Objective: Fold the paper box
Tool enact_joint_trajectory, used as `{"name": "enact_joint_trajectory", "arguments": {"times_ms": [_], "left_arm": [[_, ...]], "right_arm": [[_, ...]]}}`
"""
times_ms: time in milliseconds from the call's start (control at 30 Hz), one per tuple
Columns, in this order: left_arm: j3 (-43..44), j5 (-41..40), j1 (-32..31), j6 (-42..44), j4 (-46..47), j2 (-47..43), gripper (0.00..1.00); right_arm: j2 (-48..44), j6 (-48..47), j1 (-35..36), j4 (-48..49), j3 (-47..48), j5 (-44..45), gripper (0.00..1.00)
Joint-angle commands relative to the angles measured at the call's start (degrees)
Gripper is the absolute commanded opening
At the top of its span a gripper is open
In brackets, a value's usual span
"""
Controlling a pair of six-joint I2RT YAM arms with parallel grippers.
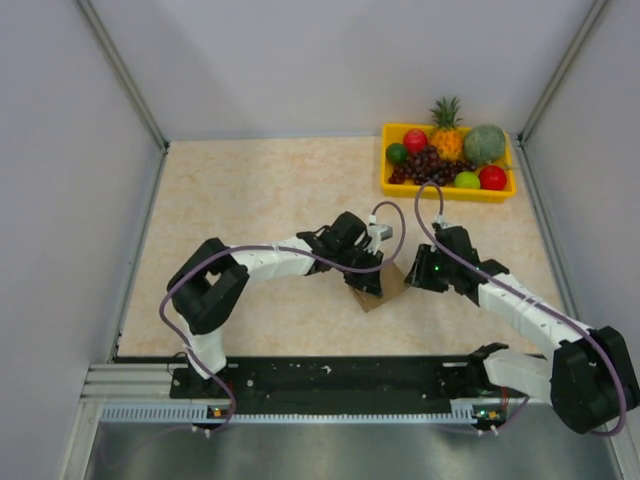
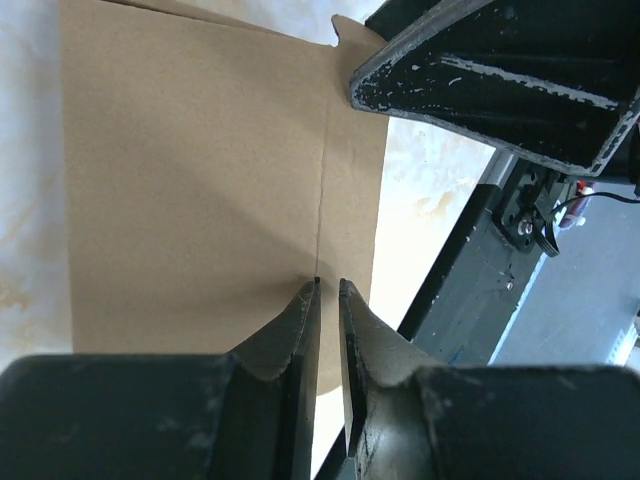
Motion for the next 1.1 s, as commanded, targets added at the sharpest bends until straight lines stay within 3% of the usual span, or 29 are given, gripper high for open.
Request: {"name": "enact_joint_trajectory", "arguments": {"times_ms": [0, 367, 500, 700, 733, 900, 1067], "left_arm": [[-0.03, -1.54, -0.12, 0.44, 3.29, 3.21, 0.18], [-1.18, -4.62, -0.03, 2.02, 0.84, 4.36, 0.18], [-0.83, -3.21, -0.12, 2.46, -1.09, 1.12, 0.25], [-2.4, -3.56, 0.67, 0.89, -2.24, -9.06, 0.33], [-4.58, -3.56, 1.02, 0.45, -1.98, -10.48, 0.34], [-16.27, -0.14, 4.97, -8.49, 8.0, -21.27, 0.36], [-32.62, 1.02, 8.75, -22.65, 25.85, -29.73, 0.4]], "right_arm": [[2.09, -0.3, -0.49, 3.39, -0.34, -0.38, 0.36], [5.26, -0.74, -0.4, 4.45, -0.26, 1.83, 0.36], [3.33, -1.7, -0.49, 4.09, 0.62, 0.42, 0.39], [-2.27, -6.27, -0.22, 2.6, 1.94, -7.49, 0.54], [-3.6, -7.15, 0.04, 0.69, 2.2, -5.58, 0.66], [-6.96, -7.51, -0.92, -1.97, 6.07, -3.27, 0.86], [4.1, -8.11, -9.8, 4.35, 8.96, -21.98, 0.89]]}}
